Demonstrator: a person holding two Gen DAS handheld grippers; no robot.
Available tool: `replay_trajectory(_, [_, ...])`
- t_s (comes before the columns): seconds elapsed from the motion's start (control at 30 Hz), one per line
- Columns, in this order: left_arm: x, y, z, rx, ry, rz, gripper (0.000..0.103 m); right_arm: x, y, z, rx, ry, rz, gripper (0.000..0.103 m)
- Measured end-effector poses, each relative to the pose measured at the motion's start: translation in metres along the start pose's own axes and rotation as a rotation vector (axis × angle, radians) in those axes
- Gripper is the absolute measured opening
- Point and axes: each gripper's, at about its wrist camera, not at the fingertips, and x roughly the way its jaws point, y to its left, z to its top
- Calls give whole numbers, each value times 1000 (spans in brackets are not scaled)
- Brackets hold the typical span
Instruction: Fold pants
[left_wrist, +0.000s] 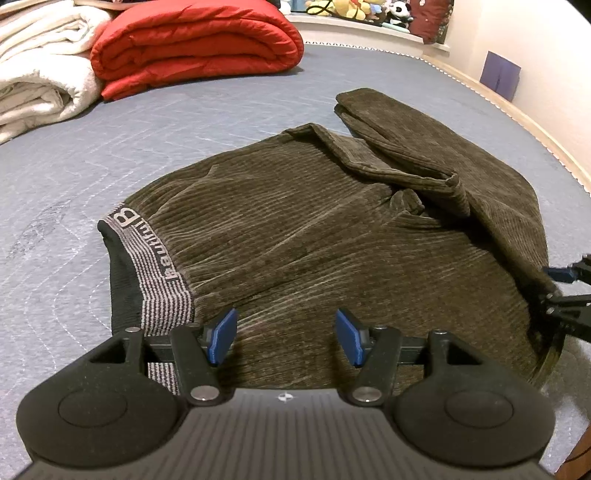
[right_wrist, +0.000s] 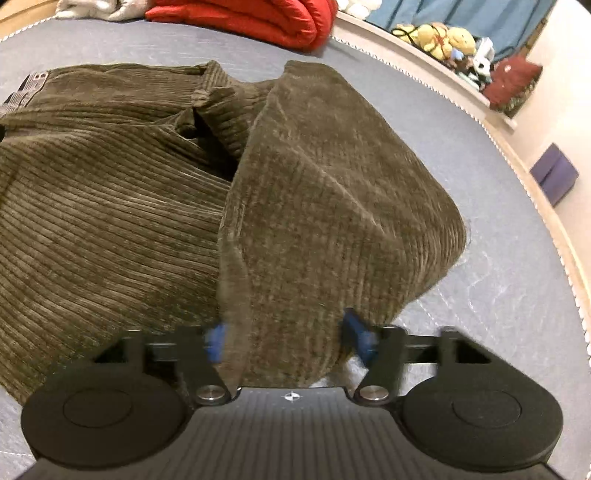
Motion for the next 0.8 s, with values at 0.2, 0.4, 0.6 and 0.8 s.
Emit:
replay_trajectory(0.2, [-3, 5, 0, -17, -1, 1, 65, -20, -19, 1, 81, -23, 21, 13])
replay_trajectory(0.4, [-12, 2, 3, -24, -15, -31, 65, -58, -43, -21, 54, 15, 113, 7])
replay_trajectory(0.6, [-15, -4, 5, -5, -19, -58, 65, -73, -46, -64, -27, 63, 204, 8])
replay_trajectory(0.8, [-11, -10, 6, 5, -14, -58, 65, -93, -59, -51, 50, -123, 155, 49])
